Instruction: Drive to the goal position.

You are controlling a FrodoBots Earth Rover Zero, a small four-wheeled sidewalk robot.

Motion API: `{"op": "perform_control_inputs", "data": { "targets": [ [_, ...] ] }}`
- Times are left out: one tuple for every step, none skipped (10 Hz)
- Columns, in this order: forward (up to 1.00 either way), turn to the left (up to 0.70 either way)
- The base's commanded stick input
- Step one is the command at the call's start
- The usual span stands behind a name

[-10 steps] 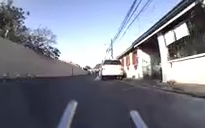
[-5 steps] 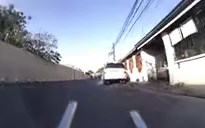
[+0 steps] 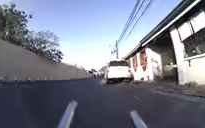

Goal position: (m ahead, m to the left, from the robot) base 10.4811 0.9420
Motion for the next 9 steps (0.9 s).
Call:
{"op": "perform_control_inputs", "data": {
  "targets": [
    [0.85, 0.00],
    [0.85, -0.26],
    [0.85, -0.34],
    [0.85, -0.34],
    [0.85, -0.34],
    [0.85, -0.34],
    [0.85, -0.34],
    [0.85, -0.34],
    [0.85, -0.34]
  ]
}}
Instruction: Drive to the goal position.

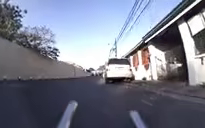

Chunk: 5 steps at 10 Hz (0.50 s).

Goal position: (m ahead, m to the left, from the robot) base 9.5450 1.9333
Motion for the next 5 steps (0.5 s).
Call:
{"op": "perform_control_inputs", "data": {
  "targets": [
    [0.85, -0.34],
    [0.85, -0.17],
    [0.85, 0.00],
    [0.85, 0.00],
    [0.85, 0.00]
  ]
}}
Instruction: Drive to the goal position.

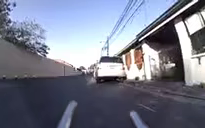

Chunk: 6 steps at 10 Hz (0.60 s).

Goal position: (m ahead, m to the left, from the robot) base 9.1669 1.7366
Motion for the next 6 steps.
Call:
{"op": "perform_control_inputs", "data": {
  "targets": [
    [0.85, 0.00],
    [0.85, 0.00],
    [0.85, 0.00],
    [0.85, 0.00],
    [0.85, 0.00],
    [0.85, 0.00]
  ]
}}
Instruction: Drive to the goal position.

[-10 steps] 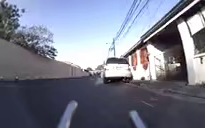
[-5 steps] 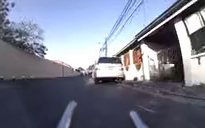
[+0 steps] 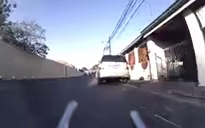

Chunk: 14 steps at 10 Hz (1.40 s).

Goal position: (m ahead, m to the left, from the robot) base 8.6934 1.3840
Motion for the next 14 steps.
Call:
{"op": "perform_control_inputs", "data": {
  "targets": [
    [0.85, 0.00],
    [0.85, 0.00],
    [0.85, 0.00],
    [0.85, 0.00],
    [0.85, 0.00],
    [0.85, 0.00],
    [0.85, 0.00],
    [0.85, 0.00],
    [0.85, 0.00],
    [0.85, 0.00],
    [0.85, 0.05],
    [0.85, 0.18],
    [0.85, 0.34],
    [0.85, 0.27]
  ]
}}
